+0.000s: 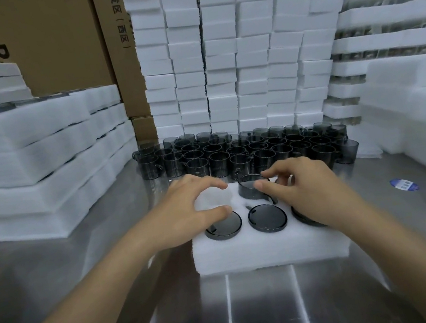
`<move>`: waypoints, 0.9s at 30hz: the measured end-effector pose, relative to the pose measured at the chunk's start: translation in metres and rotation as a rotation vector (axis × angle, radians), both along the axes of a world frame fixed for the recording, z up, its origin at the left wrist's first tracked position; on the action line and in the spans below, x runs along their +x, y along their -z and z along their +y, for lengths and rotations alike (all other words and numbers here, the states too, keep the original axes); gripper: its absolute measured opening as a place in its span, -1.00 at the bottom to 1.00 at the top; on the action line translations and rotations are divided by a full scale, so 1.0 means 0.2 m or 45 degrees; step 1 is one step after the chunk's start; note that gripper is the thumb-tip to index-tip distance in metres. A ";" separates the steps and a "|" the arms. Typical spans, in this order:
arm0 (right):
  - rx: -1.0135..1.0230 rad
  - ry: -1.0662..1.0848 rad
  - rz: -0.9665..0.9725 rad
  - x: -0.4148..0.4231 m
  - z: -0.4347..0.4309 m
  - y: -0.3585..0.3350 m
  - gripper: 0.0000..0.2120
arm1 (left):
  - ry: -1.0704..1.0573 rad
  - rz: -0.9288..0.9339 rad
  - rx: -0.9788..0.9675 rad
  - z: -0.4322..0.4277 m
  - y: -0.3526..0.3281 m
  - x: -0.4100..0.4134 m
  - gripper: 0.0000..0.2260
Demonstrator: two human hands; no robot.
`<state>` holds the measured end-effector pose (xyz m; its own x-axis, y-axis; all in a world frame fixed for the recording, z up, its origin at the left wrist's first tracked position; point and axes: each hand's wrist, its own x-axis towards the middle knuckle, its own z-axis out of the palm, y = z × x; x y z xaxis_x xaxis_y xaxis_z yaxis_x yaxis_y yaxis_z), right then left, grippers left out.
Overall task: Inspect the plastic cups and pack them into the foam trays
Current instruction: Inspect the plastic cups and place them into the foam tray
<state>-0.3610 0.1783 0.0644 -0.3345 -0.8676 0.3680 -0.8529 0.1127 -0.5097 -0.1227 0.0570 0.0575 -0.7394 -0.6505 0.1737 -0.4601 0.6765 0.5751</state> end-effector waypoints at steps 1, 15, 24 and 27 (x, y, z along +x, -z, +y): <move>0.031 0.009 -0.007 -0.01 0.00 0.00 -0.64 | 0.001 0.004 -0.005 0.00 0.00 0.00 -0.63; 0.097 0.021 -0.007 -0.01 -0.01 0.00 -0.70 | -0.442 0.526 0.316 -0.33 0.12 -0.12 -0.95; 0.115 0.020 0.043 -0.02 -0.01 0.01 -0.64 | -0.700 0.323 0.247 -0.57 0.17 -0.28 -0.49; 0.126 0.019 0.059 -0.02 -0.01 0.00 -0.63 | -0.683 0.410 0.355 -0.55 0.18 -0.29 -0.59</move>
<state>-0.3648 0.1762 0.0639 -0.3324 -0.8953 0.2964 -0.8733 0.1735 -0.4553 -0.1802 -0.0531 0.0216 -0.2415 -0.9649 0.1035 -0.4669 0.2091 0.8592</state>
